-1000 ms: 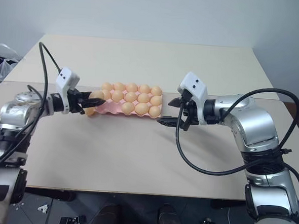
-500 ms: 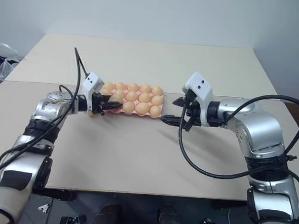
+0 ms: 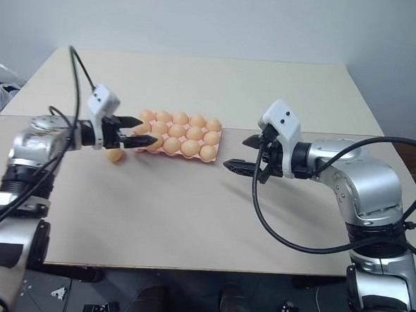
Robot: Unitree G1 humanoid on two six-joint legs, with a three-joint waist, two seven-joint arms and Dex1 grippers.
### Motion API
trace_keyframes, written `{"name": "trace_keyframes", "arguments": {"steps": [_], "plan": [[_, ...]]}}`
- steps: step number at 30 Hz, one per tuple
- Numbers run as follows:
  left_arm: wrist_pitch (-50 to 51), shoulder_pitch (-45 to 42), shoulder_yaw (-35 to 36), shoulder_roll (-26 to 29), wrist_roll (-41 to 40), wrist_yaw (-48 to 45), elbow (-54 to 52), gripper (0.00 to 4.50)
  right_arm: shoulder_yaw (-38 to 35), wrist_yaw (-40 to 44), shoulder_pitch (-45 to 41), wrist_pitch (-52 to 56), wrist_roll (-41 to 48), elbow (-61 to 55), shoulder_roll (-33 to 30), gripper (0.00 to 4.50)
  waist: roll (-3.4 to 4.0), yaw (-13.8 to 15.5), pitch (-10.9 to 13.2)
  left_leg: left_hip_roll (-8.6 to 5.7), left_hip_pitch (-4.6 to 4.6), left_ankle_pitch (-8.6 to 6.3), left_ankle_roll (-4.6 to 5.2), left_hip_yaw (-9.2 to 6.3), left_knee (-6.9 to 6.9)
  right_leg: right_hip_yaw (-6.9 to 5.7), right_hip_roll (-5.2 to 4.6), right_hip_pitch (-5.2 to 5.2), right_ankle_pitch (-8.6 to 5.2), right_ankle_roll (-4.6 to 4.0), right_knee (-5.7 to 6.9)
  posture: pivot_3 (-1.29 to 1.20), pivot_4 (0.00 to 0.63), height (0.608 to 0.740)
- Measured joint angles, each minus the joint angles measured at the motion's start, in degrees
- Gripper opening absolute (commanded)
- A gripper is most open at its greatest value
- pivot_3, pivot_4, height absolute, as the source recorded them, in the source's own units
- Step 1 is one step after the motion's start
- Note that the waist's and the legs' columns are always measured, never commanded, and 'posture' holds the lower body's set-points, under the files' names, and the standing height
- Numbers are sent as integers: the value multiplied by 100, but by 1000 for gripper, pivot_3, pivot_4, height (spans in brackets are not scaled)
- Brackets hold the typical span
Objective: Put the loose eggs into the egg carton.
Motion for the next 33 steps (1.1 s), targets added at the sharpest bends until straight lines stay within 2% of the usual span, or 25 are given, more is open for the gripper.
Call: {"name": "trace_keyframes", "arguments": {"steps": [5,9,13,18,24,33], "plan": [[689,759,573,432,-544,6,-1048,4472,-8,6,33,-2,51,-2,-2,4500,0,-5,0,2,0,0,0,-1,0,-1,1,-1,0,0,0,0,150,740],[1158,1167,990,705,-589,533,-1492,4472,-3,48,32,-11,85,4,5,4500,0,3,0,1,0,0,0,-1,0,0,0,1,0,0,-1,0,150,740],[2029,1469,1405,745,-639,1287,-1699,4472,34,157,35,-65,88,2,-13,4500,0,8,0,1,0,-1,1,0,1,-1,0,1,0,0,-2,0,150,740],[2781,1616,1979,386,-764,2235,-2142,4472,104,388,41,-246,78,18,-120,4500,0,44,0,-1,-1,0,0,-1,2,-1,-3,2,0,0,-2,0,150,740],[2916,1317,1984,-211,-737,3192,-2058,4472,14,840,-21,-991,72,311,-251,4500,-1,115,-1,-1,-2,0,0,0,6,-1,-3,3,0,0,-4,0,150,740],[2912,958,1833,-413,-708,3711,-1451,4472,-524,1308,-192,-1308,477,499,-265,4500,-2,121,-1,-1,-1,-1,0,2,5,1,-3,2,0,0,-2,0,150,740]]}}
